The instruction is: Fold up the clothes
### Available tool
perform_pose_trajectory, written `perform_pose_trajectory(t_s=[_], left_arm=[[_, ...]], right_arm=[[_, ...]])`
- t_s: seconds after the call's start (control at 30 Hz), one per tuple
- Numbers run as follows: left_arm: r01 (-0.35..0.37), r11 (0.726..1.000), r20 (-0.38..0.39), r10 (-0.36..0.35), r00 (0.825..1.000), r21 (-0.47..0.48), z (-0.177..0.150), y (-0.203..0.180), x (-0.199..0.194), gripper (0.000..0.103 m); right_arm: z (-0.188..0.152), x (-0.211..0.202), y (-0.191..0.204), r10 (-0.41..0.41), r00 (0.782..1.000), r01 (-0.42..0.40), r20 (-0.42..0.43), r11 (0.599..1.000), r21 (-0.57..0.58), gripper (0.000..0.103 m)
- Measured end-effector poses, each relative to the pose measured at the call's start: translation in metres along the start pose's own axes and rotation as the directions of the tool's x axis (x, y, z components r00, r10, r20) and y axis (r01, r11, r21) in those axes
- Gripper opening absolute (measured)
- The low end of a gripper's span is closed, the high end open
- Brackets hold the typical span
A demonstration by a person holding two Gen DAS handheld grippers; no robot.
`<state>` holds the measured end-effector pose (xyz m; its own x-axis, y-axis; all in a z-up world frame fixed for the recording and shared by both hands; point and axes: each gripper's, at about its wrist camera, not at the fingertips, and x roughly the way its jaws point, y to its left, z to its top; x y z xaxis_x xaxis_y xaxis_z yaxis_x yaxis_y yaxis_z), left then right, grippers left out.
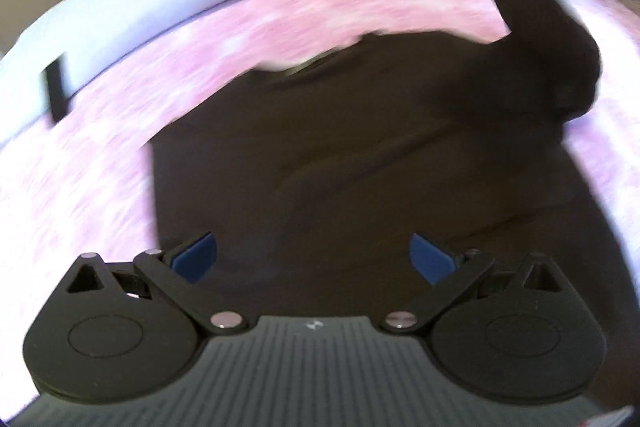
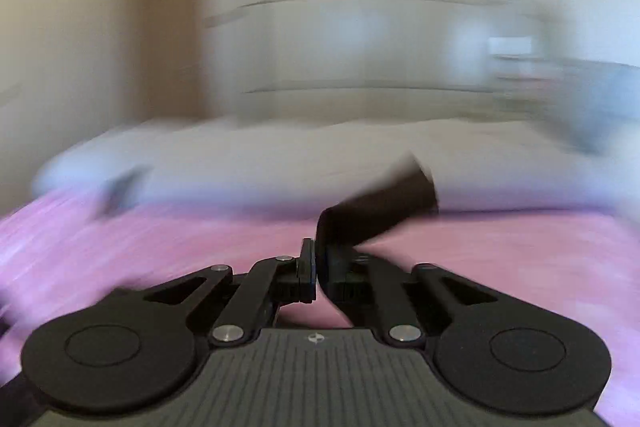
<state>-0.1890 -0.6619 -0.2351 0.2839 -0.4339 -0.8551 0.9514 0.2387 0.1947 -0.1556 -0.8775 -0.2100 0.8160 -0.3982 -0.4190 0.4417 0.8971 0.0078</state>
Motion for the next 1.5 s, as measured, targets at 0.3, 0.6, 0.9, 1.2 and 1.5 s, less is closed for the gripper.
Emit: perform_pose_trajectory(t_s=[0.3, 0.6, 0.9, 1.2, 1.5], left_arm=[[0.048, 0.987, -0.009, -0.050, 0.999, -0.156, -0.052, 0.086, 0.016, 0.101], [0.332, 0.863, 0.106, -0.316, 0.943, -0.380, 0.002, 0.109, 0.099, 0.084], [0.350, 0.803, 0.072, -0.362, 0.929, -0.482, 0.034, 0.099, 0.148, 0.002], [0.387, 0.770, 0.227, -0.314, 0.922, -0.508, 0.050, 0.133, 0.080, 0.002], [0.309, 0.803, 0.184, -0.249, 0.951, -0.510, 0.050, 0.149, 0.079, 0.002]], right_arm=[[-0.051, 0.010, 0.092, 0.103, 0.963, -0.121, -0.248, 0.991, -0.056, 0.040], [-0.101, -0.031, 0.023, -0.152, 0.886, 0.166, -0.438, 0.986, -0.007, 0.045], [-0.124, -0.015, -0.050, -0.325, 0.821, 0.343, -0.470, 0.938, -0.048, 0.060], [-0.140, -0.004, -0.056, -0.292, 0.835, 0.219, -0.467, 0.954, -0.207, 0.074], [-0.148, -0.008, -0.066, -0.297, 0.829, 0.231, -0.475, 0.954, -0.192, 0.072]])
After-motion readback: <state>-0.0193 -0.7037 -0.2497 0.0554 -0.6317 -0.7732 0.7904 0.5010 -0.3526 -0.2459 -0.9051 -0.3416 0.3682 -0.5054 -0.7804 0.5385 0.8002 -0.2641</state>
